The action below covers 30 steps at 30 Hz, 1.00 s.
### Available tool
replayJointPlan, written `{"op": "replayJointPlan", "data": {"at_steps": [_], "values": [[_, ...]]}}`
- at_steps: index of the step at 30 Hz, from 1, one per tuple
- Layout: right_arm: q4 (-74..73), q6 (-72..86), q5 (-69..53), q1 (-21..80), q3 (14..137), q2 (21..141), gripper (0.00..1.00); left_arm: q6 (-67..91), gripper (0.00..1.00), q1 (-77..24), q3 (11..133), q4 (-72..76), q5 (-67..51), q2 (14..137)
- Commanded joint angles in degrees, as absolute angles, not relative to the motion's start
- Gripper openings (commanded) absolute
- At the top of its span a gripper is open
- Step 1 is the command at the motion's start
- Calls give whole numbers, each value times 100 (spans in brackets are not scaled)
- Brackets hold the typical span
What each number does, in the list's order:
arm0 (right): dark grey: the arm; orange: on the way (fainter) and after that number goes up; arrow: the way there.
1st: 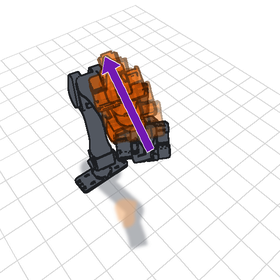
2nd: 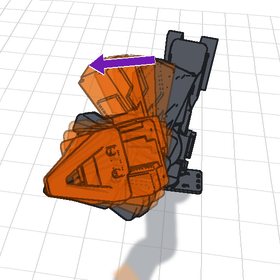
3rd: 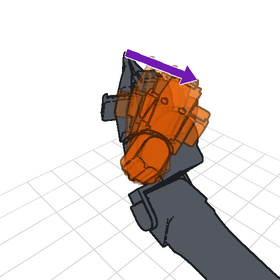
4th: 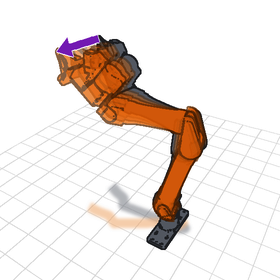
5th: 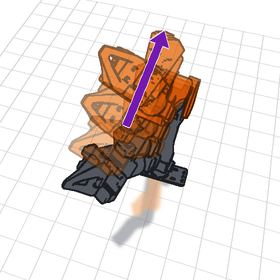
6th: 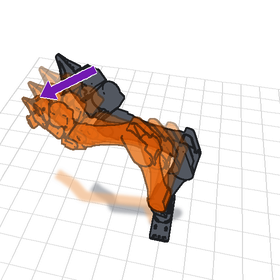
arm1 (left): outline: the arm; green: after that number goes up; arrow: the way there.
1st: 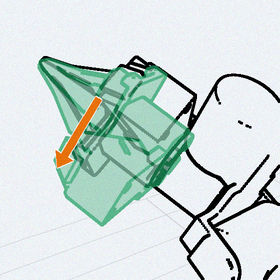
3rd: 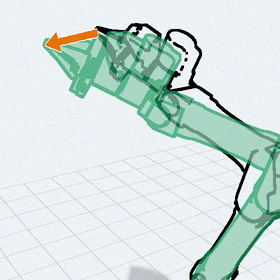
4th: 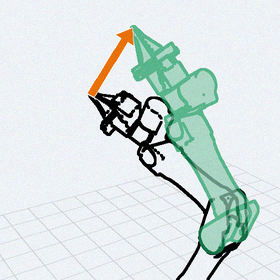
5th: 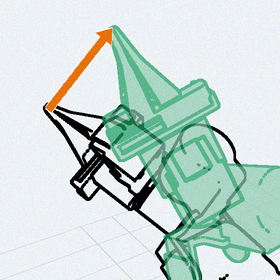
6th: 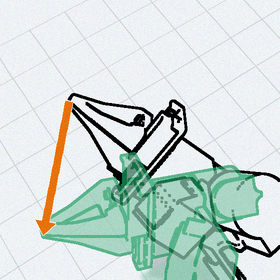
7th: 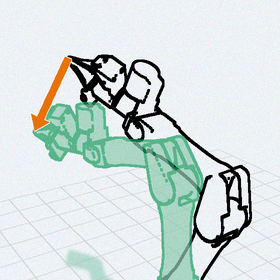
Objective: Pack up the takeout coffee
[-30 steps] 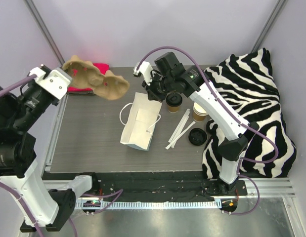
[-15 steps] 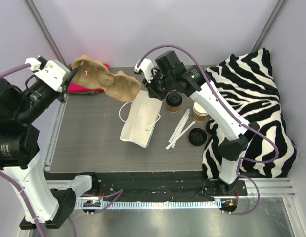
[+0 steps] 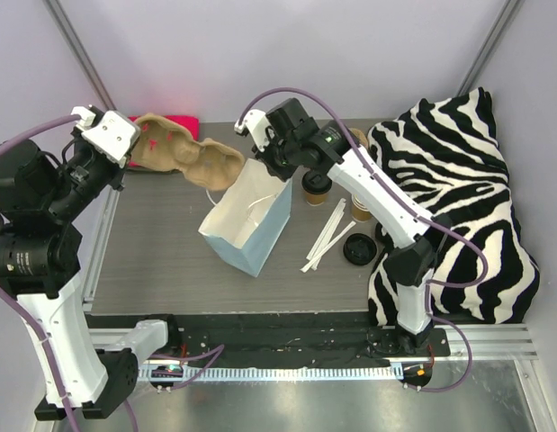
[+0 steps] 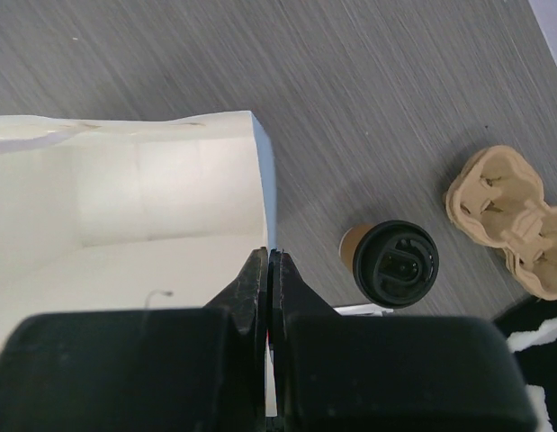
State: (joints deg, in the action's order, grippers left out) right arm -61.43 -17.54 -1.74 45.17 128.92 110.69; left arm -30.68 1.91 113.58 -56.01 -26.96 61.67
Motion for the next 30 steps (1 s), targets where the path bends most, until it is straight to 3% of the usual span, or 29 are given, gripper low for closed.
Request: {"op": "replayJointPlan", "data": {"at_steps": [1,7,11,17,30], "values": [[-5801,-1600,553,4579,13184,11223,1,-3225,0,150,11110,-5476,-2514,6091],[-5766,-1547,782,4623,13438,11425,1,-3480,0,-438,10802,-5361,-1813,6091],[-5792,-1529,782,4676,13605,11487,1,-3963,0,-1954,10364,-5231,-227,6135],[-5801,-1599,844,4711,13518,11409,1,-4787,0,-3434,9731,-4669,1500,6065],[-6231,-2214,-16,4729,13940,11347,1,-6178,0,-4869,8885,-4456,1574,5608]]}}
